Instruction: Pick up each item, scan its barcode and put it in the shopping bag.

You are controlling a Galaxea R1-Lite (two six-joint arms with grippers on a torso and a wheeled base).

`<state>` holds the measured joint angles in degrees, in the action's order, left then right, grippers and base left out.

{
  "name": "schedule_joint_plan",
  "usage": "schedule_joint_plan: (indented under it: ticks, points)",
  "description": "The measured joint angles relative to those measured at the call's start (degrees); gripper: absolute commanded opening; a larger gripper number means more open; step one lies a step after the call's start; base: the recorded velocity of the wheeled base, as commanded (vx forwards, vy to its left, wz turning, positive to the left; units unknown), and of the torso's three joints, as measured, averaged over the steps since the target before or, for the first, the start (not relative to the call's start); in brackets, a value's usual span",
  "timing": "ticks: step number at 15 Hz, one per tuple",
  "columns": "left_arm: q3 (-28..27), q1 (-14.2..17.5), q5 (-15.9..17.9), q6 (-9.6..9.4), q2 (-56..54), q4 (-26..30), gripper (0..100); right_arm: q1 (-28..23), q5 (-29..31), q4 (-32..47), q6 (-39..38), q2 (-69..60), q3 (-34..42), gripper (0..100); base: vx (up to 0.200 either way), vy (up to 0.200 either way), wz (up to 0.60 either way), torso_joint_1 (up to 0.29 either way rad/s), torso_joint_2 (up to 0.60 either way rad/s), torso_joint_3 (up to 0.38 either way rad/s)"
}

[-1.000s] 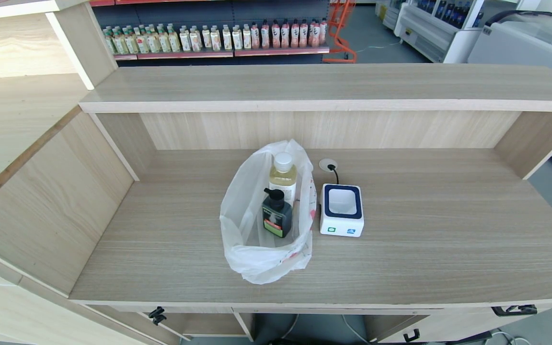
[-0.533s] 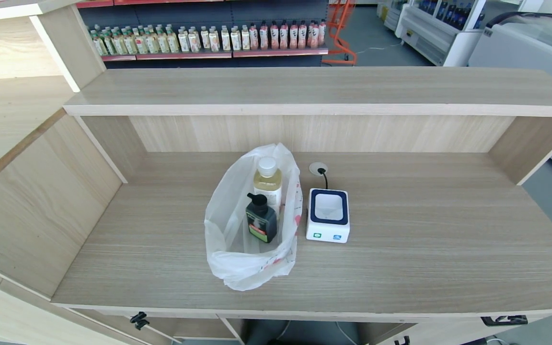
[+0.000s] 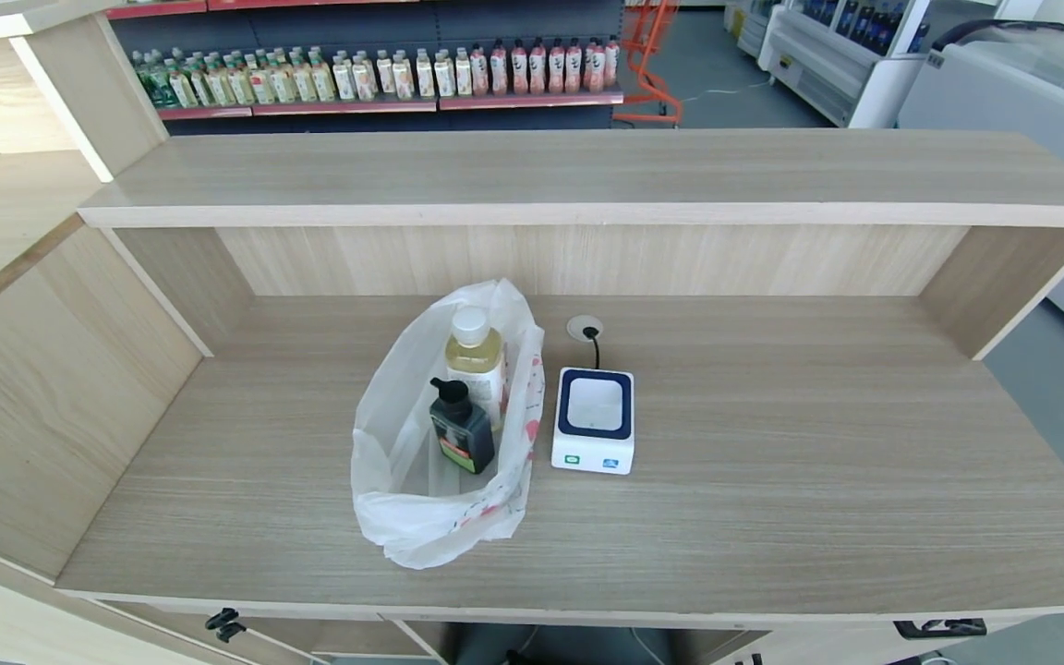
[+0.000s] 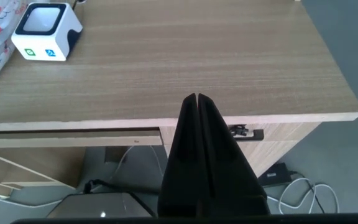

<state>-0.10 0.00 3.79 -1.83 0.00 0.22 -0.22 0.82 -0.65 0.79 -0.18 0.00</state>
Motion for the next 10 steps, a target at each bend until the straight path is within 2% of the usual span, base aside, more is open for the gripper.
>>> schedule_joint_plan:
  ticks: [2, 7, 10]
  points:
    - [0.00, -0.16, -0.02, -0.02, 0.00, 0.05, 100, -0.07, -0.04, -0.06, 0.05, 0.00, 0.00, 0, 0.000, 0.000, 0.00, 0.000, 0.00, 0.000]
    - [0.00, -0.11, 0.00, -0.09, 0.00, 0.05, 100, -0.07, -0.04, -0.04, 0.05, 0.02, 0.00, 0, 0.000, -0.200, 0.00, 0.001, 0.01, 0.003]
    - [0.00, 0.00, 0.04, -0.05, 0.00, 0.00, 100, 0.04, -0.02, 0.00, -0.01, 0.02, -0.02, 0, 0.000, 0.000, 0.00, 0.000, 0.00, 0.000]
